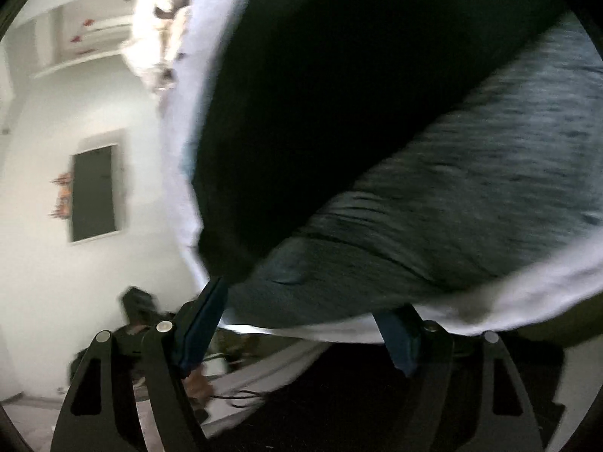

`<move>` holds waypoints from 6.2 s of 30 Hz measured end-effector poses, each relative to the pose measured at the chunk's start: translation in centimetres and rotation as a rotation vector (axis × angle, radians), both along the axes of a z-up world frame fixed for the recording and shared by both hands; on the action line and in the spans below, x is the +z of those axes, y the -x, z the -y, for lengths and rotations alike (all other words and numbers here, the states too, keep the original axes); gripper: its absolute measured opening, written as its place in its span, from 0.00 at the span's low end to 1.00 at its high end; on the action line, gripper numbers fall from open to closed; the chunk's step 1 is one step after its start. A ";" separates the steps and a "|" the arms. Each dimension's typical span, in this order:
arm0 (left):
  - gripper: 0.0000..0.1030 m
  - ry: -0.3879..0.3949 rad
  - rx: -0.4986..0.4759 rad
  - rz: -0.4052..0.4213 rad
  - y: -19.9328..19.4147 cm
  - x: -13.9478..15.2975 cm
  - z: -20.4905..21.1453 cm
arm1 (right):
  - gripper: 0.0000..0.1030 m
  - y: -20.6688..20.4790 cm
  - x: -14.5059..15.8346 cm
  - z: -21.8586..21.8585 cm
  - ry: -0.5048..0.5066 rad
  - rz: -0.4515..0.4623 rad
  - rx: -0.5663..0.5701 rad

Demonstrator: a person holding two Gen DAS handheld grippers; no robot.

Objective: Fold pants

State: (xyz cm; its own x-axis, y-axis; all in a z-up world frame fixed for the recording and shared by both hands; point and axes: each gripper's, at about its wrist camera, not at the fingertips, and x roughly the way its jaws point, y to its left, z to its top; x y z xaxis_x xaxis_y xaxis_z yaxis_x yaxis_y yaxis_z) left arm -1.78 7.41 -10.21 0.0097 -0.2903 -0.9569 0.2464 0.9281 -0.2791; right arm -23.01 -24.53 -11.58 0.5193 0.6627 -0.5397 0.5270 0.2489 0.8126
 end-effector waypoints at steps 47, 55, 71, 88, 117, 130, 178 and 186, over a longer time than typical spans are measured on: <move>0.23 0.165 0.284 0.121 -9.3 5.6 1.8 | 0.16 -12.4 8.7 7.2 0.119 0.157 0.138; 0.53 0.003 0.320 0.209 -21.1 0.1 9.0 | 0.19 -26.1 3.6 11.9 0.214 0.051 0.336; 0.77 -0.145 0.218 0.351 -21.3 4.5 11.2 | 0.68 -23.2 6.0 16.7 0.287 0.103 0.255; 0.77 0.248 -0.608 -0.098 0.6 0.4 41.7 | 0.68 9.1 4.1 21.7 0.146 -0.191 -0.150; 0.44 0.251 -0.505 0.127 -9.0 6.1 59.6 | 0.16 -0.2 7.1 46.1 0.262 0.016 -0.394; 0.57 -0.109 -0.327 0.148 -8.2 -0.1 48.1 | 0.74 8.2 3.3 44.8 0.333 -0.068 -0.491; 0.80 -0.317 -0.162 0.345 -16.3 -0.6 42.0 | 0.43 -5.8 4.2 41.4 0.537 -0.087 -0.052; 0.80 -0.494 -0.062 0.328 -16.5 -1.8 27.9 | 0.43 -8.0 0.1 21.3 0.029 0.043 0.159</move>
